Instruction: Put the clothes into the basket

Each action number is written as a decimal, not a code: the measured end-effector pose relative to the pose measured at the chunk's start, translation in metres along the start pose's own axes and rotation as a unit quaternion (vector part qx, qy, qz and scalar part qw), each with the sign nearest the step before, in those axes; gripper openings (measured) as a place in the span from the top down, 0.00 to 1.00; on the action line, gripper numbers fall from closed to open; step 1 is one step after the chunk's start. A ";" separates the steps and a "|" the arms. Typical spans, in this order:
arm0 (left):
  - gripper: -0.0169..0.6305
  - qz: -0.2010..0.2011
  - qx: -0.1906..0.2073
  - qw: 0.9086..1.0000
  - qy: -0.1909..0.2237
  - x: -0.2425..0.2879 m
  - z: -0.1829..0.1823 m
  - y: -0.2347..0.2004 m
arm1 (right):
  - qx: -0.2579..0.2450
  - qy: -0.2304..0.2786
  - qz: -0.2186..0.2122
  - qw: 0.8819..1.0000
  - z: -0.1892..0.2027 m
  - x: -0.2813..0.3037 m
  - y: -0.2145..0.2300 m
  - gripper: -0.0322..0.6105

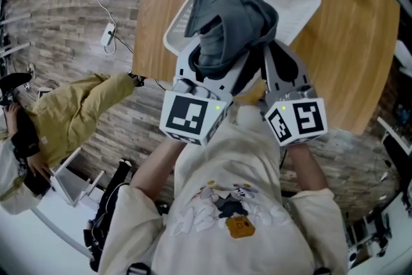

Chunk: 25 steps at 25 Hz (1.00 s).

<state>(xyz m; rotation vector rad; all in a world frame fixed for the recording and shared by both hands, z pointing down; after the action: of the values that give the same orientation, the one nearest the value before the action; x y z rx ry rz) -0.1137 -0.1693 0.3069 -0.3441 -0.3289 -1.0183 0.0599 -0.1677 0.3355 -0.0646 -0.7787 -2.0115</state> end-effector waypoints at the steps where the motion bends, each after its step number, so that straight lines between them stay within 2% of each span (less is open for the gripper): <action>1: 0.56 -0.002 -0.002 1.000 -0.003 0.004 -0.001 -0.001 | 0.004 -0.002 0.000 1.000 -0.001 0.003 0.004 0.91; 5: 0.56 0.000 0.000 1.000 -0.011 0.027 0.006 -0.005 | 0.031 -0.022 0.005 0.999 -0.005 0.018 0.020 0.91; 11: 0.56 0.011 -0.012 0.999 -0.040 0.046 0.018 -0.008 | 0.045 -0.037 0.003 0.998 -0.007 0.035 0.035 0.91; 13: 0.56 0.010 -0.016 0.998 -0.055 0.052 0.016 -0.009 | 0.039 -0.038 0.010 0.999 -0.011 0.038 0.040 0.91; 16: 0.56 0.000 -0.019 0.999 -0.045 0.059 0.020 -0.013 | 0.037 -0.043 0.012 0.998 -0.017 0.042 0.044 0.91; 20: 0.56 -0.003 -0.028 0.998 -0.053 0.074 0.025 -0.017 | 0.032 -0.057 0.011 0.998 -0.025 0.051 0.052 0.91; 25: 0.56 0.002 -0.034 0.998 -0.061 0.086 0.032 -0.016 | 0.000 -0.070 0.001 0.998 -0.024 0.049 0.055 0.91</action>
<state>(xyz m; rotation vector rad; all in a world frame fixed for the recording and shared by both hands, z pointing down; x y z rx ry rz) -0.0893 -0.2291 0.3743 -0.4697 -0.4039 -1.0075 0.0821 -0.2374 0.3605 -0.2079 -0.8657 -2.0210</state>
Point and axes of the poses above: the fingertips, and each gripper's own axes: x forward along the fingers, y to its right, z out of its underside, the point moved 10 cm from there along -x, backward along the fingers, and after that the axes turned 9 degrees about x, right-handed, at the moved point
